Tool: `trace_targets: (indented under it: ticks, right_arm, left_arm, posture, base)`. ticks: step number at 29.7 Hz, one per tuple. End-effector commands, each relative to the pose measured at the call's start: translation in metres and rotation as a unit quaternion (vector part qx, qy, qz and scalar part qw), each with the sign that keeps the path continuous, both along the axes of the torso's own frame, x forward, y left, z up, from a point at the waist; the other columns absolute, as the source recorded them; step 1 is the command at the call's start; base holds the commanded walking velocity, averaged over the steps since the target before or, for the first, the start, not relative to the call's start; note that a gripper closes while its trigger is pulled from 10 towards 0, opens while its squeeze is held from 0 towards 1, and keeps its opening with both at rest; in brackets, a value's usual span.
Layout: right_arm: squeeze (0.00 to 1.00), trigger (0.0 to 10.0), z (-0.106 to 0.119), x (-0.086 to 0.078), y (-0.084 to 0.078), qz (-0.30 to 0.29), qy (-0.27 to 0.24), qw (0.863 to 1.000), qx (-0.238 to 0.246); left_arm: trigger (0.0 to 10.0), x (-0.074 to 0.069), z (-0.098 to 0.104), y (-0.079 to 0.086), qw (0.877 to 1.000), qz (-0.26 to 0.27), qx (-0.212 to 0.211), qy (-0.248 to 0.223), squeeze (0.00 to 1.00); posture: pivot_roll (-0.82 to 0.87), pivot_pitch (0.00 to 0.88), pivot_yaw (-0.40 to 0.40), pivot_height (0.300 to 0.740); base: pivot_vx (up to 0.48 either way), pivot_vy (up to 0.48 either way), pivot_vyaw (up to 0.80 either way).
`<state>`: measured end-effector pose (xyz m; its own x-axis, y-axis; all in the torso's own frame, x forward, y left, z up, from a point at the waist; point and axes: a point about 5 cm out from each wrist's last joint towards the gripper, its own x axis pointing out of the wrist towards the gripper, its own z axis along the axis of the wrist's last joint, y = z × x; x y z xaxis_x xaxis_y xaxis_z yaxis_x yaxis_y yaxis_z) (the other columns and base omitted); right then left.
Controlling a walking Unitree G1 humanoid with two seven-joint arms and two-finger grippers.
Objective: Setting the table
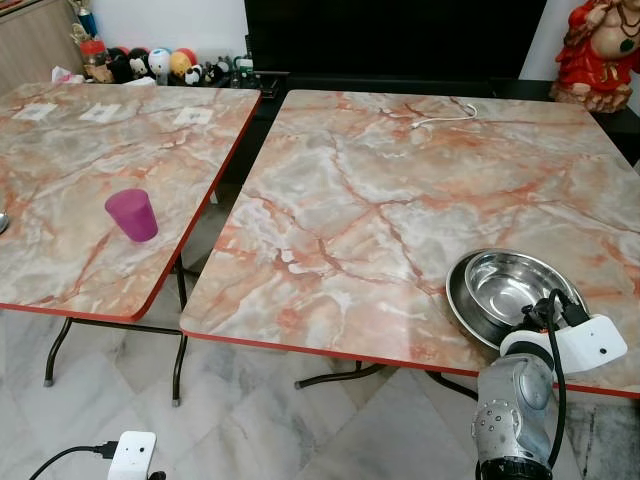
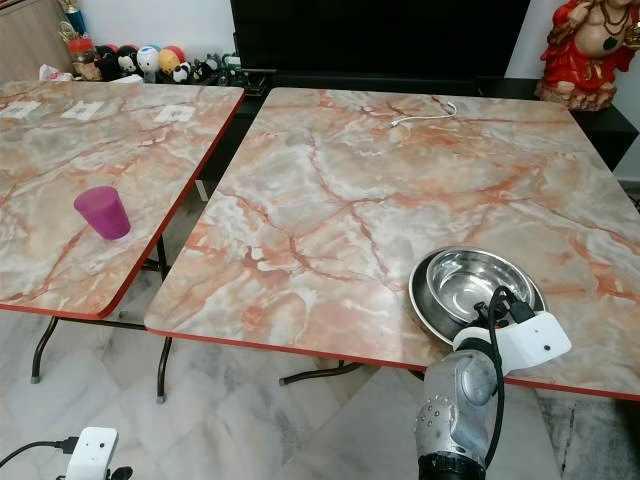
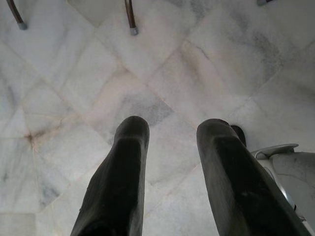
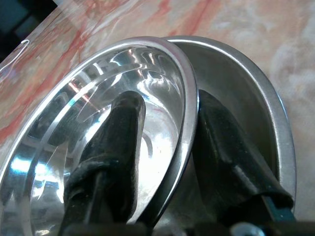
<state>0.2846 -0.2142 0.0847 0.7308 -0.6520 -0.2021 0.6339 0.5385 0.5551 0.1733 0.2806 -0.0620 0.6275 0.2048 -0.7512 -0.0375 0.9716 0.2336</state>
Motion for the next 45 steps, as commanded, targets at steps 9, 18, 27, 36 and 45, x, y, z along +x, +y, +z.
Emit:
trace_targets:
  ticks: [9,18,27,36,45]
  right_arm:
    - [0.00,10.0,-0.004,-0.003,0.002,-0.006,0.010,1.000,0.004]
    - [0.00,10.0,-0.003,-0.002,0.002,-0.008,0.011,1.000,0.003]
    - [0.00,10.0,-0.003,-0.004,0.001,-0.011,0.023,1.000,-0.004]
    - [0.00,10.0,-0.002,-0.006,-0.001,-0.011,0.058,0.997,-0.045]
    - [0.00,10.0,0.000,-0.012,-0.004,-0.033,0.051,0.997,-0.050]
  left_arm:
    - [10.0,-0.003,0.000,0.005,1.000,0.002,0.009,0.005,0.00]
    - [10.0,-0.003,0.000,0.005,1.000,0.004,0.008,0.004,0.00]
    - [10.0,-0.003,0.000,0.004,1.000,0.005,0.005,0.003,0.00]
    - [10.0,-0.003,-0.001,0.003,1.000,0.007,0.004,0.003,0.00]
    - [10.0,-0.003,-0.001,0.002,1.000,0.008,0.003,0.002,0.00]
  posture:
    - [0.06,0.032,0.011,0.740]
    - [0.06,0.032,0.012,0.740]
    - [0.06,0.030,0.004,0.740]
    - [0.06,0.028,-0.002,0.740]
    - [0.05,0.026,-0.004,0.740]
  base:
    - [0.000,0.000,0.00]
    - [0.000,0.000,0.00]
    - [0.000,0.000,0.00]
    - [0.000,0.000,0.00]
    - [0.000,0.000,0.00]
